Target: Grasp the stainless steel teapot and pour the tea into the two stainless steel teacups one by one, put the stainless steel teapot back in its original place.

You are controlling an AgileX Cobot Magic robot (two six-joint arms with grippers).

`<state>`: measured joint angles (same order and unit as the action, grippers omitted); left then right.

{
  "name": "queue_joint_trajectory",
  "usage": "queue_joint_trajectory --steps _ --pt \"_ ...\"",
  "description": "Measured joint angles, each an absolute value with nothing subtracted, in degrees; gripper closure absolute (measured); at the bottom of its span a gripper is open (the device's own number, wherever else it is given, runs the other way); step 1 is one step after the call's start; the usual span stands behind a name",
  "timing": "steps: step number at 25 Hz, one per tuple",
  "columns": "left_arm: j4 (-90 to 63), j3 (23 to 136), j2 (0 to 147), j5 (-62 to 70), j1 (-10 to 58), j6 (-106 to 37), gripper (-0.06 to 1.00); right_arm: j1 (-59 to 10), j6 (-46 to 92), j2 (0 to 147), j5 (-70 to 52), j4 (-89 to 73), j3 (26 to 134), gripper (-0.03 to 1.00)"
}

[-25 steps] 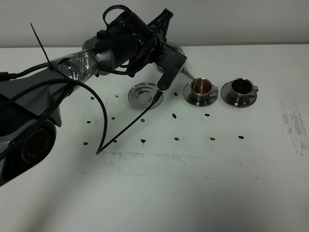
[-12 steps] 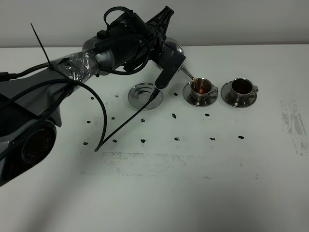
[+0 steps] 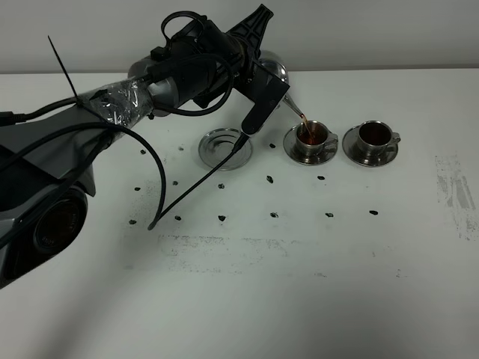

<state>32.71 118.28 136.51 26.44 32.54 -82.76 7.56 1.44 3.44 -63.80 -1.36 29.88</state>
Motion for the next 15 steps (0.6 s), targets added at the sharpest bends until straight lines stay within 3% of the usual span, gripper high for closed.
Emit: queue_joint_trajectory --steps 15 --pt "34.36 118.28 136.51 25.29 32.54 -82.76 0.76 7.56 1.44 3.44 -63.80 -1.36 29.88 0.48"
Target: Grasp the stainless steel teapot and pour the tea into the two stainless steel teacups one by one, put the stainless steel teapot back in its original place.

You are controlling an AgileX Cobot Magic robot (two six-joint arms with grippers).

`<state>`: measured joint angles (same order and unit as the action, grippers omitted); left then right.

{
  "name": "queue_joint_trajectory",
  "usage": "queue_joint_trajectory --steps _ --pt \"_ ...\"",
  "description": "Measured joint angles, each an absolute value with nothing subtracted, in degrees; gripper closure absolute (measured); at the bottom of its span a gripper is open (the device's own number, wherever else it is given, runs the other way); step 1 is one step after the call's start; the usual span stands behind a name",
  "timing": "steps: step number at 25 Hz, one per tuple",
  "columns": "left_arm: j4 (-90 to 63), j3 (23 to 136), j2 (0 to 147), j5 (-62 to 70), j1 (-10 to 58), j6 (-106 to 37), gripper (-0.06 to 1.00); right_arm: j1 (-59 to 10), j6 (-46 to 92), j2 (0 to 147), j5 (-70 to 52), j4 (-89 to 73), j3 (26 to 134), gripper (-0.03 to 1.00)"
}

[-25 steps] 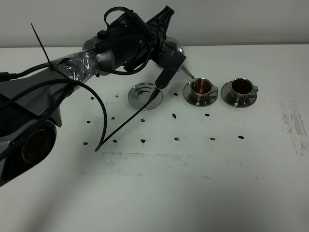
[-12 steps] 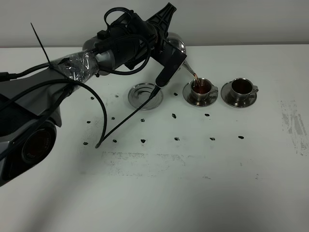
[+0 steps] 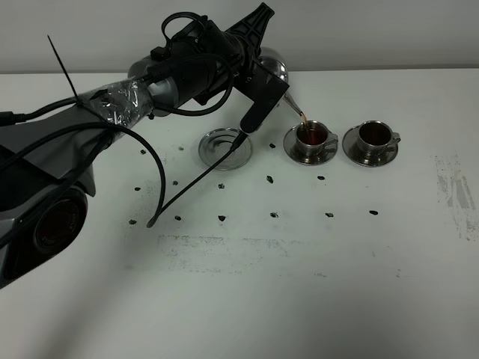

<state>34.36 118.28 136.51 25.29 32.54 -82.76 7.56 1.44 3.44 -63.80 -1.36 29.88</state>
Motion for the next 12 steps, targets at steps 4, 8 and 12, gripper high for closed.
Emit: queue_joint_trajectory --steps 4,8,12 --pt "34.72 118.28 136.51 24.98 32.54 -82.76 0.76 7.56 1.44 3.44 -63.80 -1.36 29.88 0.48" --pt "35.44 118.28 136.51 24.98 32.54 -82.76 0.76 7.56 1.44 3.44 -63.80 -1.36 29.88 0.48" --pt "35.63 118.28 136.51 24.98 32.54 -82.76 0.76 7.56 1.44 3.44 -63.80 -1.36 29.88 0.48"
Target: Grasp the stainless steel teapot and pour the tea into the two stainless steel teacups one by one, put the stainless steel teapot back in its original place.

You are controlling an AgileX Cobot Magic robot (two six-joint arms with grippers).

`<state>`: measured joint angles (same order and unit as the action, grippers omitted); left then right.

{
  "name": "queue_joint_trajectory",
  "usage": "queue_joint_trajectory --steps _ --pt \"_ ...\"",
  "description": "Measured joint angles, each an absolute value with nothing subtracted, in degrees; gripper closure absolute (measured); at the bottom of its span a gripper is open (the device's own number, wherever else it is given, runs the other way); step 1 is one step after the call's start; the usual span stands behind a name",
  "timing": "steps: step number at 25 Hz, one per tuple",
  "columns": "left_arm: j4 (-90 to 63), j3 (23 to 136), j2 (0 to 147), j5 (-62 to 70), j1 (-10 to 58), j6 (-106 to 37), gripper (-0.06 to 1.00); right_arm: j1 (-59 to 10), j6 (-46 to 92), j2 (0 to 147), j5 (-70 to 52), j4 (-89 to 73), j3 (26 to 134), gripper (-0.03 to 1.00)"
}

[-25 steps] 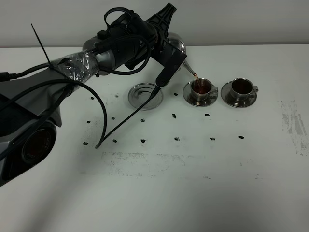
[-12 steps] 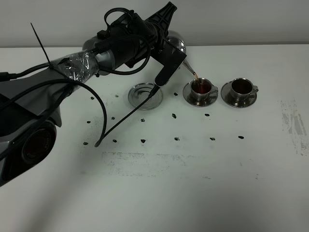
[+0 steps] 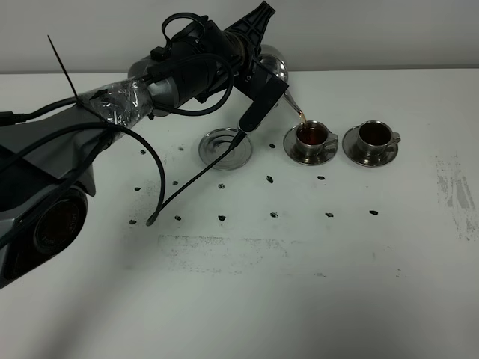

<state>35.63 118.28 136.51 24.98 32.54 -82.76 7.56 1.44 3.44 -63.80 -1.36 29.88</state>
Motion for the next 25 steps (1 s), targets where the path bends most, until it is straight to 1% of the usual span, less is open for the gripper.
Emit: queue_joint_trajectory --steps 16,25 --pt "33.99 118.28 136.51 25.99 32.54 -82.53 0.76 7.56 1.44 3.44 -63.80 -1.36 29.88 0.48" --pt "30.19 118.28 136.51 30.60 32.54 -75.76 0.76 7.56 1.44 3.44 -63.80 -1.36 29.88 0.48"
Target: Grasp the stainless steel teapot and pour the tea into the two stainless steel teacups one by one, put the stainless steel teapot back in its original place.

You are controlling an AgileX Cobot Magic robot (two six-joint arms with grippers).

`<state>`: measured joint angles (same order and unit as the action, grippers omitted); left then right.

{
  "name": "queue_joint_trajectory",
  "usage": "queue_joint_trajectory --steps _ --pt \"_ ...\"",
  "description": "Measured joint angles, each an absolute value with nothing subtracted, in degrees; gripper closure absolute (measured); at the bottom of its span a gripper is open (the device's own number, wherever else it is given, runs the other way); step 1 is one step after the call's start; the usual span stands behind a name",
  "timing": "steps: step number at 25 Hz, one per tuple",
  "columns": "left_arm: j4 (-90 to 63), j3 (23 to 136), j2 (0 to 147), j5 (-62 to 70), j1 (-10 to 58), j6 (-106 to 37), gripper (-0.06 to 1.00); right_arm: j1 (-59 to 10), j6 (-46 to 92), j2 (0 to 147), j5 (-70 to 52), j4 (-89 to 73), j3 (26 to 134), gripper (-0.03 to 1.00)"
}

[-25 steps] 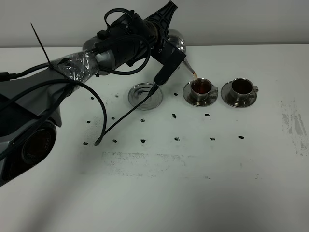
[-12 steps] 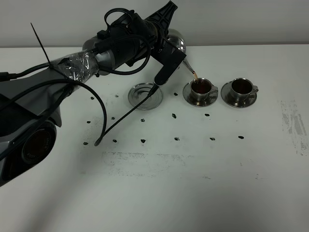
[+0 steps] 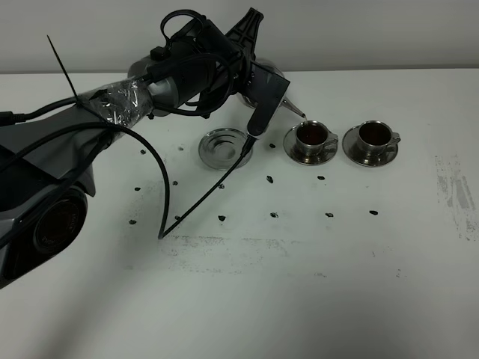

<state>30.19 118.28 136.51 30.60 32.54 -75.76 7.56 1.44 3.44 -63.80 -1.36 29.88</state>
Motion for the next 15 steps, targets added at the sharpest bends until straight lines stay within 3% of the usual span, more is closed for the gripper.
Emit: queue_joint_trajectory --steps 15 --pt "18.12 118.28 135.62 34.27 32.54 -67.85 0.76 7.56 1.44 3.44 -63.80 -1.36 29.88 0.48"
